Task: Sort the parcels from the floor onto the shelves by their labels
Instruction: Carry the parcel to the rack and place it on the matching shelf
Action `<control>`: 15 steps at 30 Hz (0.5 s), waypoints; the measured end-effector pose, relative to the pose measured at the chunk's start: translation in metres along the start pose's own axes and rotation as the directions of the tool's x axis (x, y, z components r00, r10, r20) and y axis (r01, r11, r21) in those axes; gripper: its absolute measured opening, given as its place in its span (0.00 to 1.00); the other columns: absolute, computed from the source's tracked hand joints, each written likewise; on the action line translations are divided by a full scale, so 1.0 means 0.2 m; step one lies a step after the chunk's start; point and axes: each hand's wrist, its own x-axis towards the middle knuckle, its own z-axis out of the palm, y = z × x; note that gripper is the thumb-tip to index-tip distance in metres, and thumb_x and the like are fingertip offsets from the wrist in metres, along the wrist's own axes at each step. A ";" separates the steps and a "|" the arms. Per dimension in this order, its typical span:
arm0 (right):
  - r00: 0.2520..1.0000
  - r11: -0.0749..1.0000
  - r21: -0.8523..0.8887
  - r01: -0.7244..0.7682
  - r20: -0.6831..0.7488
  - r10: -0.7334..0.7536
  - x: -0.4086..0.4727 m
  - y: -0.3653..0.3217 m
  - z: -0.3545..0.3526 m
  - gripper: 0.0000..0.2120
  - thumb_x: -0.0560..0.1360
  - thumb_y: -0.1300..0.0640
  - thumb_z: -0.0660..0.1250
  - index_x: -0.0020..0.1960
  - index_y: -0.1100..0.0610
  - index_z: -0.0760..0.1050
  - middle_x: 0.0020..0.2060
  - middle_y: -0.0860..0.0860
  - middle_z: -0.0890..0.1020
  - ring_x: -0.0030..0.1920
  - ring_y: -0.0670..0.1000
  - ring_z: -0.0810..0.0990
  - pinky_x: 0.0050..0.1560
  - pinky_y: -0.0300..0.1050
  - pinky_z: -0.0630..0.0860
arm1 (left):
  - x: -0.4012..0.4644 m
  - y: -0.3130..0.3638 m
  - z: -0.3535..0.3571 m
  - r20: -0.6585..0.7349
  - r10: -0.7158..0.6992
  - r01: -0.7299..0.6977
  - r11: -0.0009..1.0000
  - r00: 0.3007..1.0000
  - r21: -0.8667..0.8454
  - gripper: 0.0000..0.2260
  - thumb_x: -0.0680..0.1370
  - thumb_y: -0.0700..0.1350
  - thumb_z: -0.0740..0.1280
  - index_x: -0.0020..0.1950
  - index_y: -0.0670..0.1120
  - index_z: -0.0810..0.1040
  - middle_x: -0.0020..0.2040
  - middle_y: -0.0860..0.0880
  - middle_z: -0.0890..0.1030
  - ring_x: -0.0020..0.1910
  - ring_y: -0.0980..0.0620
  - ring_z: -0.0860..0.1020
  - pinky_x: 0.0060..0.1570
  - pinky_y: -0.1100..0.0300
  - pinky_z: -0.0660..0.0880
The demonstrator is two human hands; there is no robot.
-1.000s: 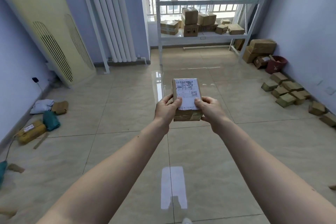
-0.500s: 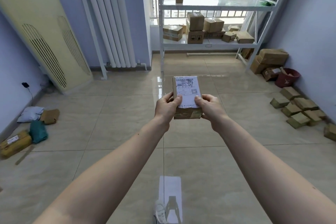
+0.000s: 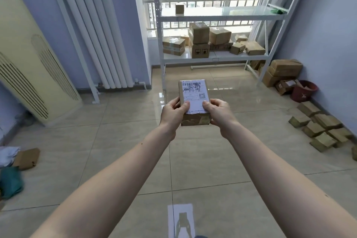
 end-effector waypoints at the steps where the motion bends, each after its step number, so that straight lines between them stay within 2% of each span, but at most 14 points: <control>1: 1.000 1.000 -0.003 -0.002 -0.002 0.002 0.08 -0.01 0.01 0.12 0.80 0.57 0.65 0.61 0.61 0.76 0.50 0.54 0.83 0.47 0.52 0.82 0.46 0.45 0.79 | 0.08 0.00 0.01 0.003 0.000 0.000 1.000 1.000 -0.003 0.07 0.78 0.43 0.68 0.47 0.56 0.80 0.45 0.58 0.86 0.46 0.54 0.85 0.38 0.64 0.79; 4: 1.000 1.000 -0.008 -0.003 -0.007 0.003 0.34 -0.05 0.01 0.13 0.80 0.57 0.65 0.62 0.61 0.75 0.52 0.55 0.83 0.46 0.52 0.82 0.44 0.44 0.79 | 0.33 0.02 0.03 0.010 0.002 -0.002 1.000 1.000 -0.001 0.07 0.78 0.43 0.69 0.47 0.56 0.80 0.46 0.57 0.86 0.45 0.54 0.84 0.37 0.64 0.80; 9: 1.000 1.000 -0.014 0.023 0.011 -0.023 0.78 -0.14 0.00 0.11 0.80 0.57 0.65 0.60 0.60 0.76 0.46 0.50 0.83 0.41 0.46 0.82 0.38 0.39 0.78 | 0.76 0.07 0.12 0.016 0.023 -0.023 1.000 1.000 0.006 0.08 0.78 0.43 0.69 0.48 0.58 0.80 0.46 0.58 0.86 0.44 0.57 0.85 0.35 0.65 0.79; 12: 0.999 0.999 -0.026 0.023 0.027 -0.022 1.03 -0.21 -0.01 0.14 0.80 0.57 0.65 0.63 0.61 0.75 0.51 0.53 0.83 0.44 0.48 0.82 0.40 0.40 0.78 | 1.00 0.11 0.17 0.000 0.031 -0.031 0.999 1.000 0.010 0.08 0.78 0.43 0.68 0.49 0.58 0.80 0.49 0.55 0.86 0.48 0.53 0.85 0.40 0.61 0.81; 15: 0.999 0.999 -0.028 0.035 0.037 -0.034 1.28 -0.27 -0.01 0.14 0.80 0.56 0.65 0.63 0.61 0.74 0.52 0.54 0.83 0.43 0.48 0.82 0.40 0.40 0.77 | 1.23 0.15 0.22 -0.010 0.037 -0.037 0.999 0.999 0.027 0.08 0.78 0.43 0.68 0.52 0.57 0.80 0.54 0.51 0.85 0.53 0.49 0.84 0.48 0.57 0.81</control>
